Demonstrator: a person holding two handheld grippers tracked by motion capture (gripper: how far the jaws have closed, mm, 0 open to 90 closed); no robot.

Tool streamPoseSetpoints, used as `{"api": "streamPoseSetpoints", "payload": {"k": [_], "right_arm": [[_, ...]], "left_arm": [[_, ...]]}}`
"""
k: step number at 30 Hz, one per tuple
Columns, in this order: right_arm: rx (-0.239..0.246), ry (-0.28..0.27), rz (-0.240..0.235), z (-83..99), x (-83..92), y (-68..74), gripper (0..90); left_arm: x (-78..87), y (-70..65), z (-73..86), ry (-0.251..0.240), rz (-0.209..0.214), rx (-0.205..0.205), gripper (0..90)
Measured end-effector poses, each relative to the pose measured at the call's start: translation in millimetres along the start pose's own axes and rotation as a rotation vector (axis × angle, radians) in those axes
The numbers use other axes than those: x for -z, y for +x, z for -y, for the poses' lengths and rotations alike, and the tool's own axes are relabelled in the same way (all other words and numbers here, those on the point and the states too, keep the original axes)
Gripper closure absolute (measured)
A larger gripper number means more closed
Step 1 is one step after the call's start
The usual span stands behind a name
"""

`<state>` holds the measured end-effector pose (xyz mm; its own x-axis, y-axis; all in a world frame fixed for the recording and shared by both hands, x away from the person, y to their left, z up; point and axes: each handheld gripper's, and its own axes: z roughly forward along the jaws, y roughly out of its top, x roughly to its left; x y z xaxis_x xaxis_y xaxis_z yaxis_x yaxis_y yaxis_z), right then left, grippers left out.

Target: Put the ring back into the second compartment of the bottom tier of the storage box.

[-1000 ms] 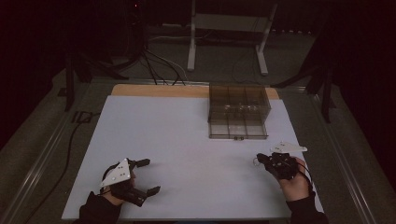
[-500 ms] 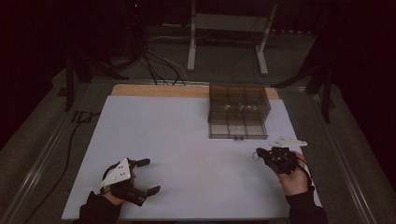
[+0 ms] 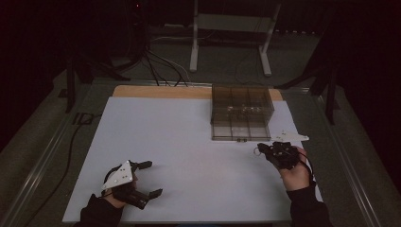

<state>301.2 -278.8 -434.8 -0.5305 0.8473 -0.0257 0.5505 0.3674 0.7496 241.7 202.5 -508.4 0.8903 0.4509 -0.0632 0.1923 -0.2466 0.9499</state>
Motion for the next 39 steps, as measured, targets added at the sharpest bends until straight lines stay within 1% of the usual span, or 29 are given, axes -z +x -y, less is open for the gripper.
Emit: {"api": "streamPoseSetpoints", "payload": {"k": [2, 4, 7, 10, 13, 15, 18, 22, 25, 27, 29, 30, 32, 34, 35, 38, 39], "right_arm": [[-0.005, -0.002, -0.001, -1.6, -0.4, -1.0, 88.3], [-0.004, -0.003, -0.001, -3.8, -0.7, -1.9, 88.3], [-0.002, -0.006, 0.001, -7.6, -0.9, -3.0, 88.3], [0.000, -0.009, 0.002, -10.3, -1.3, -3.7, 88.3], [0.002, -0.014, 0.006, -16.0, -2.6, -5.3, 88.3], [0.003, -0.014, 0.007, -18.5, -3.8, -5.6, 88.3], [0.007, -0.014, 0.009, -21.9, -5.4, -6.2, 88.3], [0.005, -0.019, 0.010, -25.7, -6.3, -7.4, 88.4], [0.003, -0.026, 0.011, -30.0, -6.8, -8.9, 88.3], [0.005, -0.030, 0.012, -32.4, -7.2, -9.6, 88.4], [0.005, -0.032, 0.013, -34.4, -7.6, -10.1, 88.3], [0.004, -0.033, 0.013, -35.3, -7.8, -10.4, 88.3], [0.001, -0.035, 0.010, -36.9, -8.5, -11.0, 88.3], [0.003, -0.035, 0.012, -37.7, -8.9, -11.1, 88.3], [0.002, -0.036, 0.013, -38.4, -9.4, -11.4, 88.3], [-0.002, -0.036, 0.013, -41.9, -11.3, -12.9, 88.3], [-0.001, -0.037, 0.013, -42.9, -11.6, -13.1, 88.3]], "left_arm": [[0.0, -0.5, -0.1, -0.008, -0.002, 0.002, 0.6], [-0.2, -0.4, 0.5, 0.003, -0.001, -0.002, 0.6], [0.0, -0.3, -0.2, -0.007, -0.002, 0.001, 0.6], [0.0, -0.5, 0.4, 0.002, 0.001, -0.001, 0.6], [0.1, -0.3, 0.0, -0.007, -0.002, 0.001, 0.6], [0.1, -0.5, 0.5, 0.004, -0.002, -0.004, 0.6], [0.3, -0.2, -0.2, -0.008, -0.003, 0.000, 0.6], [0.2, -0.5, 0.4, 0.004, -0.002, -0.004, 0.6], [0.6, -0.3, 0.0, -0.008, -0.003, 0.000, 0.6], [0.5, -0.3, 0.4, 0.003, -0.002, -0.004, 0.6], [0.6, 0.1, -0.3, -0.009, -0.002, 0.003, 0.6], [0.6, -0.2, -0.3, -0.010, -0.006, -0.001, 0.6], [0.8, -0.5, 0.3, -0.002, 0.000, -0.002, 0.6], [0.8, -0.5, 0.3, 0.001, -0.004, -0.007, 0.6], [0.8, 0.0, -0.4, -0.011, -0.003, 0.001, 0.6], [0.5, -0.6, 0.3, 0.002, -0.001, -0.005, 0.6], [0.5, -0.5, 0.1, -0.001, -0.002, -0.004, 0.6]]}}
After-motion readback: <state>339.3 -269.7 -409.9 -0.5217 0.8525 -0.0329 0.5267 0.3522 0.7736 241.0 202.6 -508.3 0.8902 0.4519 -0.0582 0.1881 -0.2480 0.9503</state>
